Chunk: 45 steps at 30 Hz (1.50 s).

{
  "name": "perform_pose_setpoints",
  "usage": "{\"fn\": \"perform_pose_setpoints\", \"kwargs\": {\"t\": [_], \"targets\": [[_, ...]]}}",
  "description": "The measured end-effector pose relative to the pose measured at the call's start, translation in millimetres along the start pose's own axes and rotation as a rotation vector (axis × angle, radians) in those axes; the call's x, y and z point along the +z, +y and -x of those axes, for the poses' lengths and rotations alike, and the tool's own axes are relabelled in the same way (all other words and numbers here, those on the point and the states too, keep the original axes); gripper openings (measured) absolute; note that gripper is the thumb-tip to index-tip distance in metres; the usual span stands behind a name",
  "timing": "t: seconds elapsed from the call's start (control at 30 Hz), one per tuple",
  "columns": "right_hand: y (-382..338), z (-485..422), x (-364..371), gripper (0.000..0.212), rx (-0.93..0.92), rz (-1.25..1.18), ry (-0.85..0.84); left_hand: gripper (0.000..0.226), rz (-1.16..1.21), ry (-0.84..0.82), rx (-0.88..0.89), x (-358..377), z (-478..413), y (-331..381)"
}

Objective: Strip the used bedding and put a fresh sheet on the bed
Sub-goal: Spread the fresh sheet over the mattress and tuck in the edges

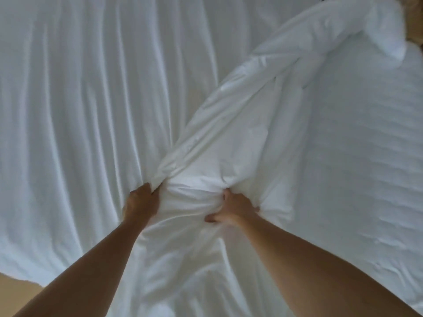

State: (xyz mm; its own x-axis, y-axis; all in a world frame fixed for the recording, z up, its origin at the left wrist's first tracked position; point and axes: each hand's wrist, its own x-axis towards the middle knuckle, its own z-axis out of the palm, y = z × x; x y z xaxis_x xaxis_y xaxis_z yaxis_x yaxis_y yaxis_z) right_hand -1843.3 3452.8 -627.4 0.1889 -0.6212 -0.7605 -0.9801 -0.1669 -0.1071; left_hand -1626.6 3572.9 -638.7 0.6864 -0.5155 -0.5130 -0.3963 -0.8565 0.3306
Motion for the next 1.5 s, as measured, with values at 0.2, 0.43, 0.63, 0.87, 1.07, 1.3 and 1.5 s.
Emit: {"fn": "perform_pose_setpoints", "kwargs": {"t": [0.2,0.43,0.63,0.87,1.07,1.3,1.5], "targets": [[1.8,-12.2,-15.7,0.109,-0.06,-0.035,-0.106,0.068,0.05,0.136,0.106,7.6,-30.4,67.7],[-5.7,-31.3,-45.8,0.103,-0.134,-0.054,-0.282,0.04,0.096,-0.063,-0.001,35.0,-65.1,109.1],[2.7,-76.2,-173.7,0.03,-0.245,-0.08,0.802,0.063,0.188,0.169,0.08,18.1,-56.7,194.4],[69.2,-252.9,-311.3,0.089,-0.085,0.21,0.404,0.097,0.102,0.238,0.14,33.4,-118.9,303.7],[92.2,-326.7,-381.0,0.044,-0.325,-0.058,1.099,0.088,-0.08,0.377,0.286,54.4,-205.9,488.4],[118.6,-407.8,-480.1,0.068,-0.198,-0.54,1.422,0.053,0.035,0.379,0.33,68.6,-280.6,572.1],[109.0,-471.4,-616.7,0.113,-0.138,-0.972,0.933,0.052,0.29,0.044,0.343,7.0,-340.8,547.1]]}}
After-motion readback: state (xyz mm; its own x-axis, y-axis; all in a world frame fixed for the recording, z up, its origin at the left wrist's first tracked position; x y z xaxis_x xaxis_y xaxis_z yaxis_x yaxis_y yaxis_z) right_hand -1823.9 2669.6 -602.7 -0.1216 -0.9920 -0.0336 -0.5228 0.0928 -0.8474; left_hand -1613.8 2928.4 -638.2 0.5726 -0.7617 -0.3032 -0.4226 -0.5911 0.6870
